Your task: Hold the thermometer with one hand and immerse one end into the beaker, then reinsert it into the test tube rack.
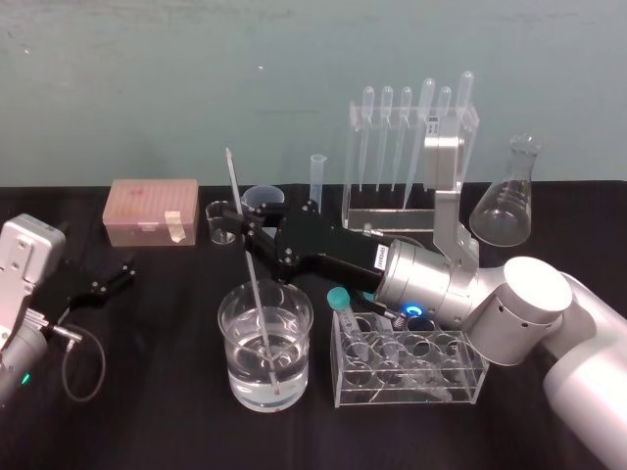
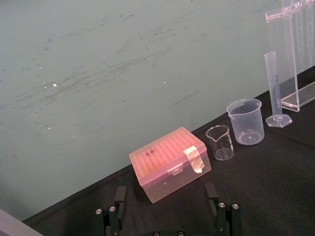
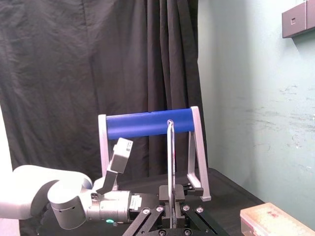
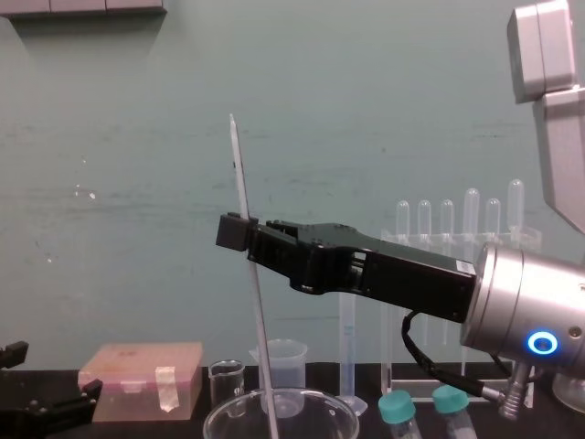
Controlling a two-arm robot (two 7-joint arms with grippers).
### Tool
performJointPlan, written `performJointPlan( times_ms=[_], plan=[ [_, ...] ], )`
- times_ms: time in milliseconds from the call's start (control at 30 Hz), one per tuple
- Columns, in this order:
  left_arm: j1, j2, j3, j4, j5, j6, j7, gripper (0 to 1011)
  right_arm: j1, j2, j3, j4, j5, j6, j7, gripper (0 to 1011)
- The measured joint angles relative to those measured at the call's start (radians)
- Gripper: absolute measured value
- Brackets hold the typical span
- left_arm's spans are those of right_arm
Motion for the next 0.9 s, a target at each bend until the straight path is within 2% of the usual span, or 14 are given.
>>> performJointPlan(
  times_ms=[900],
  plan=[
    [0.000, 0.000, 0.000, 0.000, 0.000, 0.000, 0.000, 1008, 0.003, -0.003, 0.004, -0.001, 0.008, -0.002, 0.004, 56]
  ],
)
